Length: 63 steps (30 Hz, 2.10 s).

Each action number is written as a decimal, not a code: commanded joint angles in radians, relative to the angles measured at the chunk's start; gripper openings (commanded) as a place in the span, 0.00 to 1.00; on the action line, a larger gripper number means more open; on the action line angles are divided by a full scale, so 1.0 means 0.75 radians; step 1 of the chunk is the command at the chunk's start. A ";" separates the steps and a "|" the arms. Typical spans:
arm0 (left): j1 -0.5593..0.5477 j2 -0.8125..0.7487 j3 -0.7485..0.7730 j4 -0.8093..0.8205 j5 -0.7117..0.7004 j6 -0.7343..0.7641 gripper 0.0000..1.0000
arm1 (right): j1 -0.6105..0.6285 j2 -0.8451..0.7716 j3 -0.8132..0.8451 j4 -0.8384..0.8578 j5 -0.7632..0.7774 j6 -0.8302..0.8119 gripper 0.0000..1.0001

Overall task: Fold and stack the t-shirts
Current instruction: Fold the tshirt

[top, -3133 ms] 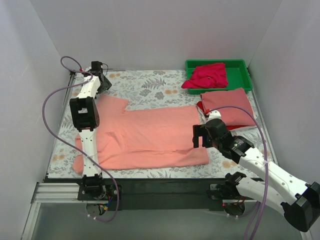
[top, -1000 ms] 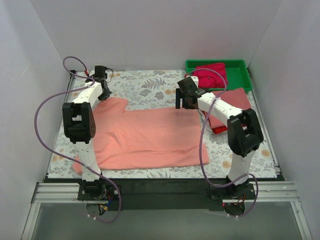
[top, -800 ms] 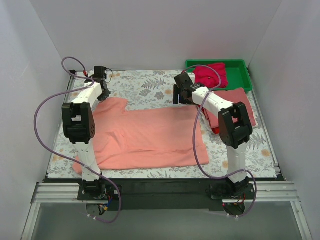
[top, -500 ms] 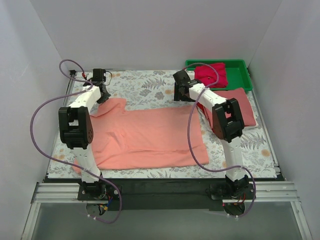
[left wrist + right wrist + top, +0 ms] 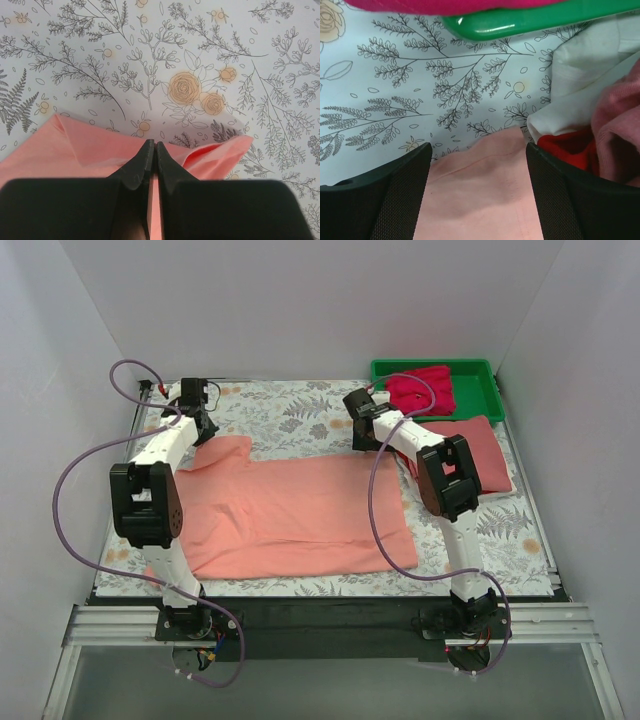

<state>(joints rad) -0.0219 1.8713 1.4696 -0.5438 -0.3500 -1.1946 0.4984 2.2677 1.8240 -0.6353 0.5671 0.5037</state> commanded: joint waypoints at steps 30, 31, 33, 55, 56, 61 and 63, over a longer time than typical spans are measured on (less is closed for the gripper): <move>0.001 -0.208 -0.108 0.050 -0.006 -0.025 0.00 | 0.027 -0.023 -0.021 -0.073 0.074 0.110 0.15; 0.001 -0.208 -0.109 0.050 -0.006 -0.023 0.00 | 0.027 -0.021 -0.017 -0.073 0.068 0.108 0.12; 0.001 -0.208 -0.106 0.048 -0.006 -0.025 0.00 | 0.027 -0.029 -0.017 -0.071 0.058 0.106 0.01; -0.001 -0.634 -0.444 -0.038 -0.085 -0.266 0.00 | 0.127 -0.571 -0.530 0.113 0.076 0.097 0.01; 0.001 -0.668 -0.454 -0.050 -0.098 -0.281 0.00 | 0.133 -0.585 -0.548 0.117 0.076 0.101 0.01; -0.001 -0.777 -0.503 -0.156 -0.153 -0.371 0.00 | 0.160 -0.680 -0.634 0.123 0.089 0.101 0.01; 0.001 -0.838 -0.517 -0.175 -0.155 -0.379 0.00 | 0.176 -0.724 -0.667 0.123 0.093 0.106 0.01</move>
<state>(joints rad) -0.0219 1.3289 1.0927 -0.6258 -0.4156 -1.4349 0.6128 1.8008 1.3529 -0.5640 0.6025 0.5690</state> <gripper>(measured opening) 0.018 0.020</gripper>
